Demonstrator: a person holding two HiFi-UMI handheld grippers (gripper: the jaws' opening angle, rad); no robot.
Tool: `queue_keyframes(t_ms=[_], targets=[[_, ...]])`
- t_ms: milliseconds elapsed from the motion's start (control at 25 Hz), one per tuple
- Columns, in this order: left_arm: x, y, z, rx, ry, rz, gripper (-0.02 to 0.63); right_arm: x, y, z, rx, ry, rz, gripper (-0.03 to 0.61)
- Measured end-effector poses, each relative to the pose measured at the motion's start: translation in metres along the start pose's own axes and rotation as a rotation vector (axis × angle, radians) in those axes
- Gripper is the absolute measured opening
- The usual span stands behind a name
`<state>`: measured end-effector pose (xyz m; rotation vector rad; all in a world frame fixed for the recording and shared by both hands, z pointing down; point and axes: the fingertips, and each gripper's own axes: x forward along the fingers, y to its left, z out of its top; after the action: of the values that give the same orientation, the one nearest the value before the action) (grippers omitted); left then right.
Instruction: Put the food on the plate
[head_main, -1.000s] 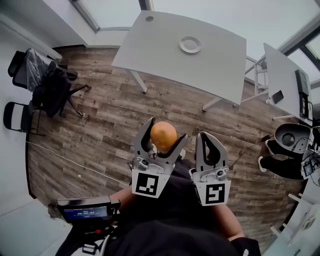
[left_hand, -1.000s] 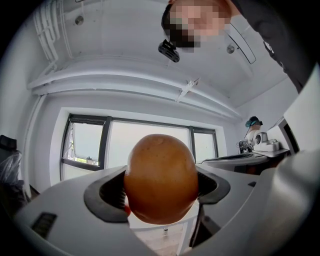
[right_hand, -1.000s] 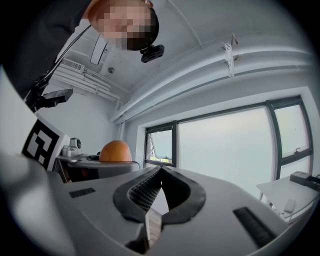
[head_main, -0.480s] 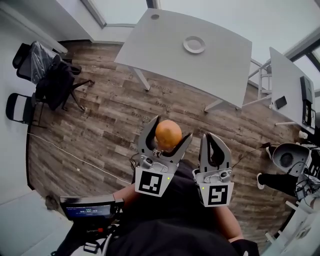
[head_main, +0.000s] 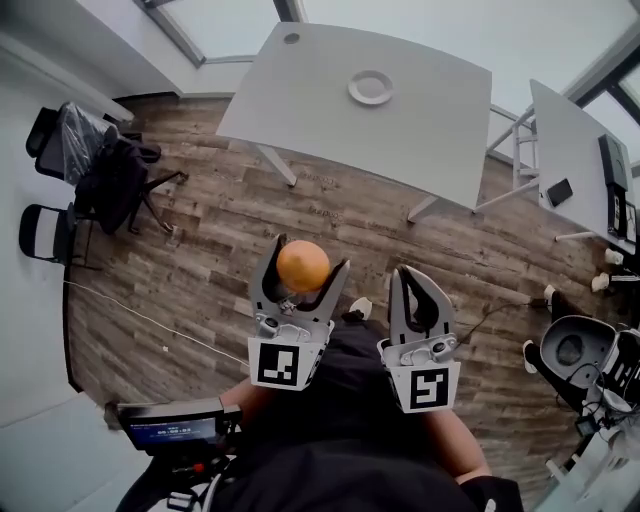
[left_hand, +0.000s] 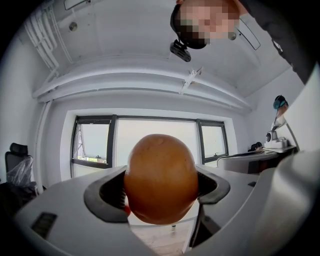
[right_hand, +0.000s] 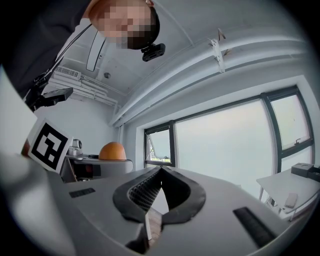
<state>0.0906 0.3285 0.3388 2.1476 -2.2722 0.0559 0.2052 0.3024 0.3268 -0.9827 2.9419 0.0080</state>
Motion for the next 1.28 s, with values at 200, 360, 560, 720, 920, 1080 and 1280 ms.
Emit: queue_keyframes(t_ms=[200,360,560,720,920,1080,1280], targets=[[0.020,0.006,-0.001,-0.011,0.002,-0.012,0.371,0.006,-0.016,-0.006,0.004,0.013,-0.027,0.006],[0.042,0.005,-0.006,-0.018,0.001,-0.046,0.371,0.014,-0.031,-0.011,-0.005,0.023,-0.067,0.006],[0.087,0.011,-0.010,-0.043,0.004,-0.107,0.371,0.045,-0.055,-0.018,0.002,0.046,-0.125,0.006],[0.130,0.032,-0.009,-0.045,0.001,-0.136,0.371,0.089,-0.070,-0.022,-0.012,0.076,-0.151,0.006],[0.168,0.052,-0.011,-0.047,0.018,-0.190,0.371,0.142,-0.080,-0.022,0.023,0.097,-0.168,0.006],[0.202,0.088,-0.010,-0.054,0.032,-0.205,0.371,0.196,-0.083,-0.020,0.000,0.113,-0.171,0.006],[0.238,0.141,-0.008,-0.077,0.029,-0.181,0.371,0.252,-0.087,-0.021,-0.015,0.132,-0.181,0.006]])
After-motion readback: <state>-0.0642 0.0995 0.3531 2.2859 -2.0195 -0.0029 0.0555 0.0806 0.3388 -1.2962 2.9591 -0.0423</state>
